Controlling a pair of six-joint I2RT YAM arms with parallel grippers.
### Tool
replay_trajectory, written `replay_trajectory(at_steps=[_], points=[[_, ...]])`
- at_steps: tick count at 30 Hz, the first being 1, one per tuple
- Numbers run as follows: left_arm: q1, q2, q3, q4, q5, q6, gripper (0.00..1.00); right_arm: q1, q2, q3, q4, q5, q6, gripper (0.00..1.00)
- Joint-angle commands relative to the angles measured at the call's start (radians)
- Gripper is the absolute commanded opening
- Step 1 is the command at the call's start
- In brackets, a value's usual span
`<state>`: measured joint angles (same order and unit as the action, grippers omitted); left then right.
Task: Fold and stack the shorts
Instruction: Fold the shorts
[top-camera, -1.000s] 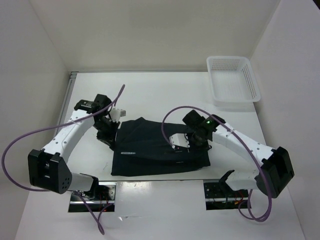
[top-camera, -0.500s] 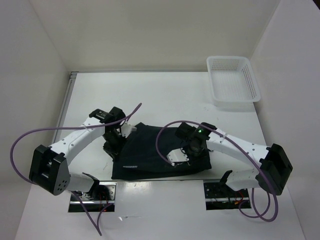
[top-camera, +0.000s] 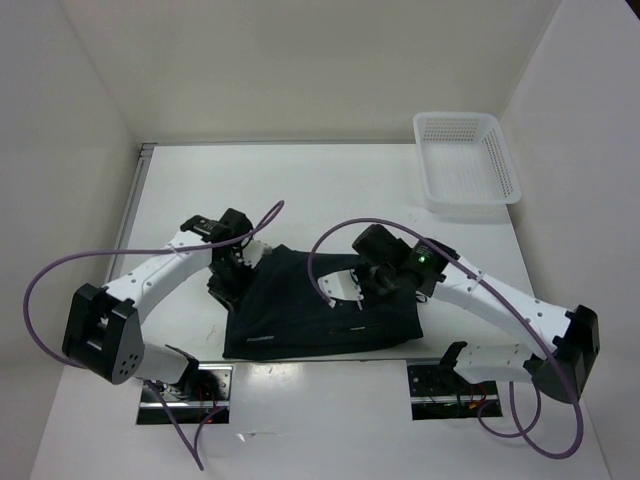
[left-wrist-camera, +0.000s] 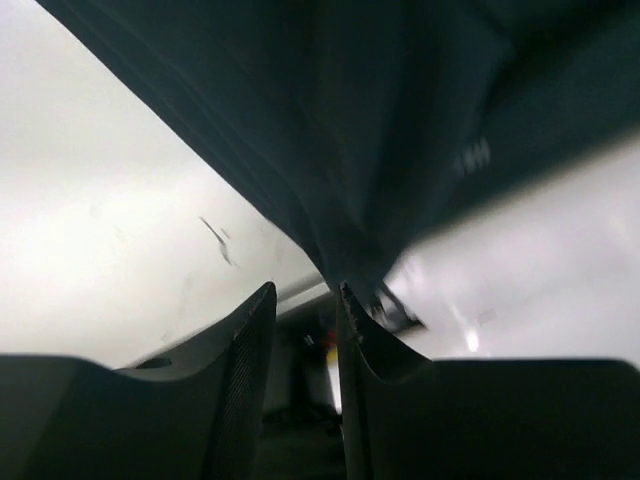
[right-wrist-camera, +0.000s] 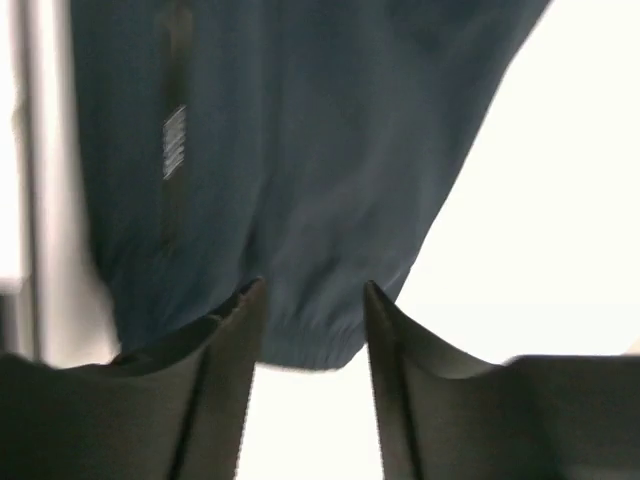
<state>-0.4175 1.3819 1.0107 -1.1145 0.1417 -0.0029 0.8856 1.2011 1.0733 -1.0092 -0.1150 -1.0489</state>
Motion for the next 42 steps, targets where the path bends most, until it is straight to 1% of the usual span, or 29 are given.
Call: replay_trajectory(at_steps=[1,2,3,5,6,7,8,10,11,12,16,18,19,23,25,26,28,30,31,32,33,35,36,37,38,39,40,41,42], points=[[0.019,0.074,0.048,0.204,-0.096,0.003,0.37,0.001,0.070,-0.083,0.304,0.024,0.122,0.48],[0.019,0.124,0.071,0.259,-0.134,0.003,0.37,0.001,0.107,-0.093,0.395,0.037,0.147,0.40],[0.032,0.147,0.128,0.280,-0.152,0.003,0.37,-0.017,0.164,-0.093,0.426,0.037,0.167,0.36],[0.069,0.204,0.184,0.320,-0.168,0.003,0.38,-0.080,0.175,-0.102,0.487,0.028,0.199,0.33],[0.124,0.218,0.207,0.329,-0.154,0.003,0.41,-0.109,0.184,-0.102,0.524,0.014,0.216,0.33],[0.153,0.244,0.236,0.338,-0.134,0.003,0.45,-0.140,0.184,-0.102,0.534,0.014,0.257,0.33],[0.176,0.259,0.236,0.352,-0.093,0.003,0.47,-0.204,0.195,-0.102,0.534,0.002,0.273,0.33],[0.194,0.308,0.247,0.376,-0.093,0.003,0.50,-0.263,0.232,-0.093,0.534,0.002,0.293,0.33],[0.194,0.324,0.235,0.387,-0.080,0.003,0.53,-0.299,0.247,-0.093,0.534,0.032,0.303,0.33],[0.194,0.348,0.235,0.398,-0.070,0.003,0.54,-0.309,0.280,-0.105,0.534,0.049,0.287,0.33],[0.194,0.391,0.212,0.400,0.016,0.003,0.58,-0.309,0.302,-0.160,0.543,0.103,0.219,0.33],[0.194,0.402,0.186,0.387,0.038,0.003,0.60,-0.309,0.313,-0.176,0.543,0.126,0.210,0.36],[0.194,0.411,0.186,0.387,0.038,0.003,0.61,-0.309,0.324,-0.193,0.543,0.139,0.210,0.36],[0.194,0.453,0.164,0.387,0.065,0.003,0.61,-0.309,0.350,-0.240,0.560,0.149,0.201,0.45],[0.194,0.492,0.164,0.387,0.075,0.003,0.53,-0.309,0.382,-0.240,0.584,0.158,0.201,0.45],[0.194,0.517,0.164,0.412,0.064,0.003,0.37,-0.309,0.393,-0.240,0.595,0.158,0.201,0.45],[0.204,0.535,0.176,0.430,0.032,0.003,0.20,-0.309,0.428,-0.227,0.624,0.173,0.211,0.37],[0.215,0.558,0.225,0.446,0.003,0.003,0.03,-0.309,0.451,-0.214,0.667,0.211,0.245,0.26],[0.233,0.568,0.251,0.459,-0.032,0.003,0.01,-0.309,0.478,-0.191,0.707,0.224,0.245,0.16],[0.256,0.592,0.284,0.473,-0.053,0.003,0.00,-0.309,0.494,-0.176,0.721,0.224,0.245,0.11],[0.272,0.608,0.361,0.473,-0.069,0.003,0.00,-0.318,0.511,-0.139,0.738,0.253,0.256,0.06],[0.321,0.659,0.455,0.473,-0.106,0.003,0.00,-0.330,0.564,-0.096,0.803,0.282,0.266,0.03],[0.336,0.678,0.504,0.482,-0.116,0.003,0.00,-0.344,0.583,-0.041,0.822,0.300,0.267,0.01],[0.350,0.719,0.605,0.482,-0.135,0.003,0.00,-0.344,0.604,-0.008,0.845,0.301,0.280,0.01],[0.374,0.741,0.656,0.482,-0.136,0.003,0.00,-0.356,0.653,0.029,0.845,0.316,0.280,0.01],[0.384,0.762,0.707,0.482,-0.149,0.003,0.00,-0.356,0.681,0.115,0.845,0.316,0.309,0.01],[0.384,0.784,0.754,0.482,-0.149,0.003,0.00,-0.367,0.710,0.164,0.845,0.328,0.320,0.01],[0.384,0.824,0.838,0.458,-0.149,0.003,0.02,-0.376,0.741,0.213,0.812,0.328,0.331,0.03],[0.384,0.839,0.871,0.444,-0.149,0.003,0.16,-0.376,0.800,0.317,0.793,0.328,0.352,0.09]])
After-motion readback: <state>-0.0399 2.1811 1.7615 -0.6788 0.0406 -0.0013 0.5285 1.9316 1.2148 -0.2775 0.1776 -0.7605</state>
